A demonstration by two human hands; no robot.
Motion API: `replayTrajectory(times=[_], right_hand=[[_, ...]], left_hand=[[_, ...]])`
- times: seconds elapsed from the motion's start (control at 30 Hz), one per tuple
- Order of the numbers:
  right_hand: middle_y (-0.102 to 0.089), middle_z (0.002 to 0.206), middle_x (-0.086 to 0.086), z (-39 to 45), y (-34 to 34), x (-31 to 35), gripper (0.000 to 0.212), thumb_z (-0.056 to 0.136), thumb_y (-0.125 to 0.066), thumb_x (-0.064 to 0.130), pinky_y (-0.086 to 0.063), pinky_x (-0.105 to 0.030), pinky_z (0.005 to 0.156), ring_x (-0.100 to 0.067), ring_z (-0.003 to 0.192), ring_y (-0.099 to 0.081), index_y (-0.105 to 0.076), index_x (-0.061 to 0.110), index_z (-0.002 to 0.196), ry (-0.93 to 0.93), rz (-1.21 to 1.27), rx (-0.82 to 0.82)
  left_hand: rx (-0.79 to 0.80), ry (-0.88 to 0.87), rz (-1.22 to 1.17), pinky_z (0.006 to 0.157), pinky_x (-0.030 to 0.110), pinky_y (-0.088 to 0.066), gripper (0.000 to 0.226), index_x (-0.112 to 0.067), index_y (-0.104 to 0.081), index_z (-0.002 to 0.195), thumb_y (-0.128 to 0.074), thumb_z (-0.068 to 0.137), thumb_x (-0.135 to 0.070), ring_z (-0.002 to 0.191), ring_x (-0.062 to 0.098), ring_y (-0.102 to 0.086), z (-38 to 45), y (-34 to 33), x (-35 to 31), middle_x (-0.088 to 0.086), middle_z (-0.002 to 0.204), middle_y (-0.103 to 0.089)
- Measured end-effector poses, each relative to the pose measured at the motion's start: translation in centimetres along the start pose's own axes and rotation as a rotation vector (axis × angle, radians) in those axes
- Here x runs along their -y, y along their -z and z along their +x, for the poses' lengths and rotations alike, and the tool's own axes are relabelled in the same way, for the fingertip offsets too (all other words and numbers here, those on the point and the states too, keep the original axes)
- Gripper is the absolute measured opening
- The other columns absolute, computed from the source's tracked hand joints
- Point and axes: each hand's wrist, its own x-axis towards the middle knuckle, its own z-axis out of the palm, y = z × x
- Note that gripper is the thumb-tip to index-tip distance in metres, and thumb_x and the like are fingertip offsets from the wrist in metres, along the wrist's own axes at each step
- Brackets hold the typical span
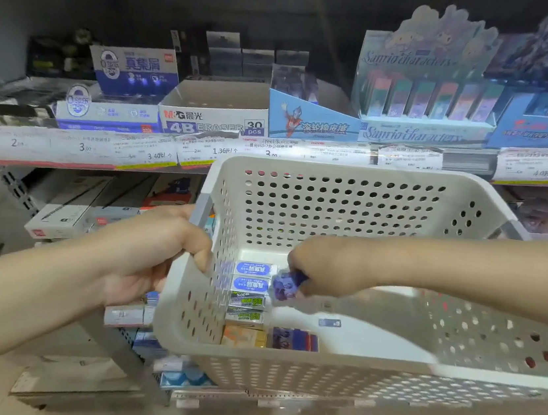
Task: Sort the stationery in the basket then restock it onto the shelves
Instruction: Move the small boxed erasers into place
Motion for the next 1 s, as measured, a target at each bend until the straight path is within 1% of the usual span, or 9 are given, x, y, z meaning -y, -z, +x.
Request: replayTrajectory(times=[0.1,0.2,0.33,0.47,0.57,0.67,0.77,0.9,1.0], right_hand=[[-0.066,0.081,-0.004,-2.9,4.2,0.4,0.022,0.092,-0.056,0.028,-0.038,-0.024,0.054,-0.014,0.062,-0.052,-0.063,0.007,0.094,0.041,0.113,-0.195],[-0.064,0.084,0.006,-6.4,7.7,-0.7,0.012,0.088,-0.061,0.028,-0.047,-0.022,0.057,-0.01,0.058,-0.057,-0.059,0.022,0.099,0.029,0.348,-0.478],[-0.068,0.081,-0.003,-8.8,10.6,-3.6,0.015,0.081,-0.069,0.027,-0.044,-0.029,0.058,-0.016,0.062,-0.055,-0.063,0.019,0.092,-0.081,0.498,-0.858],[-0.062,0.077,0.0,-6.6,12.0,-6.6,0.011,0.085,-0.066,0.025,-0.044,-0.012,0.05,-0.003,0.058,-0.052,-0.065,0.016,0.09,-0.196,0.471,-1.062],[-0.061,0.083,-0.004,-4.2,12.9,-7.9,0.016,0.085,-0.064,0.023,-0.039,-0.015,0.05,-0.007,0.062,-0.052,-0.069,0.01,0.093,-0.234,0.294,-1.06],[-0.064,0.089,-0.007,-2.8,14.0,-8.0,0.023,0.087,-0.062,0.022,-0.04,-0.026,0.064,-0.018,0.077,-0.052,-0.07,0.004,0.098,-0.215,0.198,-1.025],[-0.07,0.093,-0.009,-1.9,15.1,-8.2,0.03,0.089,-0.059,0.036,-0.046,-0.029,0.072,-0.022,0.081,-0.062,-0.069,0.011,0.103,-0.247,0.135,-0.8],[-0.071,0.093,0.003,-2.5,16.0,-8.2,0.034,0.093,-0.048,0.047,-0.043,-0.026,0.082,-0.011,0.084,-0.064,-0.066,0.021,0.107,-0.268,0.201,-0.486],[-0.065,0.104,0.006,-3.2,16.4,-8.2,0.028,0.094,-0.053,0.031,-0.039,-0.015,0.07,0.002,0.08,-0.057,-0.059,0.019,0.12,-0.223,0.199,-0.388]], left_hand=[[0.03,-0.007,0.001,0.084,0.056,-0.05,0.068,-0.009,-0.065,0.108,-0.051,0.043,0.004,0.081,0.042,-0.064,0.3,1.4,-0.3,0.029,0.095,-0.067],[0.049,-0.019,-0.022,0.094,0.067,-0.042,0.068,-0.016,-0.068,0.107,-0.05,0.045,0.004,0.097,0.049,-0.064,0.6,2.6,-0.3,0.027,0.103,-0.069],[0.071,-0.044,-0.035,0.096,0.061,-0.042,0.066,-0.017,-0.068,0.107,-0.05,0.047,0.003,0.092,0.043,-0.068,1.3,3.2,-0.3,0.02,0.097,-0.073],[0.106,-0.049,-0.038,0.086,0.057,-0.053,0.065,-0.017,-0.066,0.107,-0.05,0.047,0.003,0.09,0.04,-0.07,1.9,3.0,-0.3,0.019,0.097,-0.073],[0.116,-0.04,-0.046,0.079,0.055,-0.055,0.068,-0.017,-0.065,0.11,-0.05,0.047,0.004,0.087,0.04,-0.07,2.1,2.6,-0.6,0.02,0.098,-0.073],[0.09,-0.042,-0.031,0.089,0.061,-0.049,0.067,-0.016,-0.066,0.109,-0.05,0.047,0.003,0.089,0.041,-0.069,1.9,2.5,-0.7,0.019,0.098,-0.073],[0.062,-0.041,-0.015,0.096,0.067,-0.039,0.067,-0.017,-0.066,0.109,-0.052,0.046,0.002,0.092,0.042,-0.068,1.9,2.3,-1.0,0.018,0.098,-0.073],[0.041,-0.036,-0.017,0.087,0.061,-0.048,0.065,-0.015,-0.067,0.106,-0.051,0.045,0.002,0.083,0.04,-0.069,1.7,2.0,-1.1,0.021,0.096,-0.073],[0.016,-0.024,-0.031,0.087,0.061,-0.042,0.064,-0.014,-0.068,0.105,-0.052,0.045,0.002,0.082,0.041,-0.064,1.7,2.0,-1.1,0.026,0.098,-0.07]])
